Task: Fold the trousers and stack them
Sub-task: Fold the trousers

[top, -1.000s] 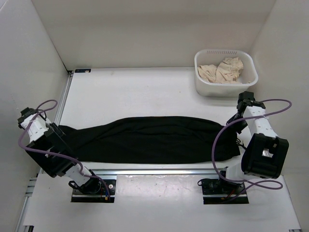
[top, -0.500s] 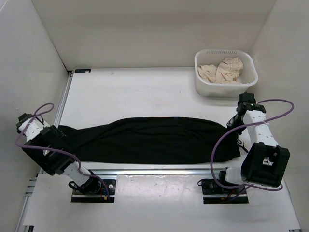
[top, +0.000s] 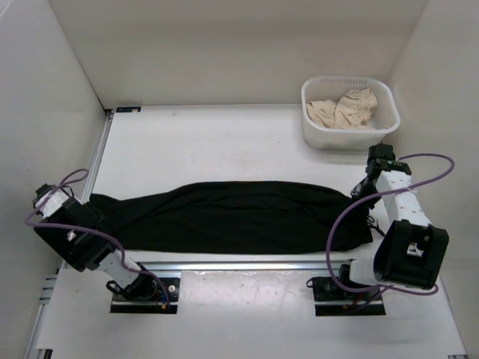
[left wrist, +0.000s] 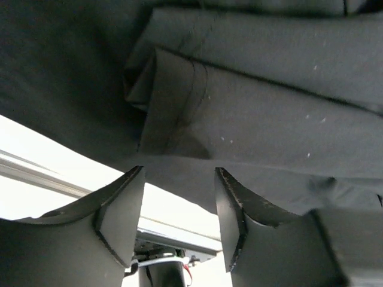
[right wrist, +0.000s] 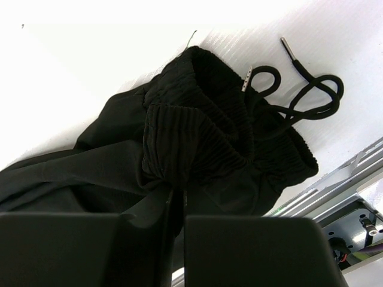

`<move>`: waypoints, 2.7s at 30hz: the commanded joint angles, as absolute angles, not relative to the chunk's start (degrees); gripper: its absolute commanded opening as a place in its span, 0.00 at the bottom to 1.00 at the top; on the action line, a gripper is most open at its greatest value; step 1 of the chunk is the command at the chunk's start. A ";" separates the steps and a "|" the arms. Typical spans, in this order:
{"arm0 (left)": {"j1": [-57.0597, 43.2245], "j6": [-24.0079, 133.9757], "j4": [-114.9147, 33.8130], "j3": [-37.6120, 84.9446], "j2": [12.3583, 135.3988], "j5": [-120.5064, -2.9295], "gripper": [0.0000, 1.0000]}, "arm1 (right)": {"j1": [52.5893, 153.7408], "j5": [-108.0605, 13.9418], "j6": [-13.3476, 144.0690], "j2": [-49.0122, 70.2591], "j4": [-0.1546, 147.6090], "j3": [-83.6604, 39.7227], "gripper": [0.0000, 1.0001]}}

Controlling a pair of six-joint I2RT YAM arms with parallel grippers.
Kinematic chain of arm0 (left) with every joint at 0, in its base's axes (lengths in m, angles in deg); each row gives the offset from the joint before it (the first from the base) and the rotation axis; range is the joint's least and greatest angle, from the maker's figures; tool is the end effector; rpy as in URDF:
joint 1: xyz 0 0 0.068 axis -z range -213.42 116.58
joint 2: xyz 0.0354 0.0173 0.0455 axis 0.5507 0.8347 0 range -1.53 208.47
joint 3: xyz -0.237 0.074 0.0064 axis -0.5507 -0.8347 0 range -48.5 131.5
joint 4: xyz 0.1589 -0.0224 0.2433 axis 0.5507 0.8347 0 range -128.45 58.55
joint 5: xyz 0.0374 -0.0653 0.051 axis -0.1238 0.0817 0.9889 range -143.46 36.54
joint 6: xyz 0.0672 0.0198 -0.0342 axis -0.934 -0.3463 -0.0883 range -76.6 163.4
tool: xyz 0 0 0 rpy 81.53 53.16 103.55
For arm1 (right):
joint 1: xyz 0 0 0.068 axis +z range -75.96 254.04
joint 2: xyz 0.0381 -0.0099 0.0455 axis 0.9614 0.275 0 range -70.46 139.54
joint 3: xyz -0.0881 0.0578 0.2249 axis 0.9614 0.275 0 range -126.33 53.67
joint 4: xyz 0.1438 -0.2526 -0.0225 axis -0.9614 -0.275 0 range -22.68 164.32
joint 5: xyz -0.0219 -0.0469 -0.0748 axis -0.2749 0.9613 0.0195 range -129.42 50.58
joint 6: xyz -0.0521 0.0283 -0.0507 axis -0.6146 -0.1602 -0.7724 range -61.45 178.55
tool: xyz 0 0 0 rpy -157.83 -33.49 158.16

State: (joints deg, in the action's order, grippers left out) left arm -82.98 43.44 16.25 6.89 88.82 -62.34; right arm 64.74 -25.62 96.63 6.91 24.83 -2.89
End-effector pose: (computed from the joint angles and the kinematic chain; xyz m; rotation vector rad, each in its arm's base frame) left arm 0.1916 0.2092 0.1030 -1.2844 2.7817 -0.2122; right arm 0.2883 -0.0633 0.1735 1.1551 2.4890 -0.2030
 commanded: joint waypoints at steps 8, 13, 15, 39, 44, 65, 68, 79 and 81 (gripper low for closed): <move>-83.25 43.40 9.80 8.01 87.59 -58.55 0.66 | 64.99 -24.04 95.28 7.24 25.37 -2.67 0.00; -83.25 43.40 8.57 8.62 89.52 -61.27 0.67 | 64.99 -24.04 94.76 7.24 25.37 -2.15 0.00; -82.72 43.40 8.57 8.63 90.14 -62.51 0.66 | 64.99 -23.52 94.76 7.24 25.37 -2.15 0.00; -79.21 43.40 24.80 44.70 97.78 -69.70 0.14 | 64.99 -19.82 90.11 13.39 20.89 -27.33 0.00; -78.68 43.40 28.35 46.27 95.25 -66.66 0.14 | 64.46 -20.96 90.71 6.46 20.70 -25.19 0.00; -87.47 43.40 21.67 16.44 89.44 -44.76 0.14 | 58.13 -18.24 96.34 -11.22 16.23 5.68 0.00; -84.84 43.40 25.17 22.58 89.97 -48.87 0.14 | 58.13 -18.24 95.72 -8.60 17.45 1.31 0.00; -78.15 43.40 33.55 61.27 98.78 -58.99 0.14 | 58.13 -19.65 93.00 2.59 15.35 -23.41 0.00; -78.15 43.40 29.35 54.62 95.70 -58.99 0.14 | 58.13 -19.64 93.00 0.30 15.35 -19.66 0.00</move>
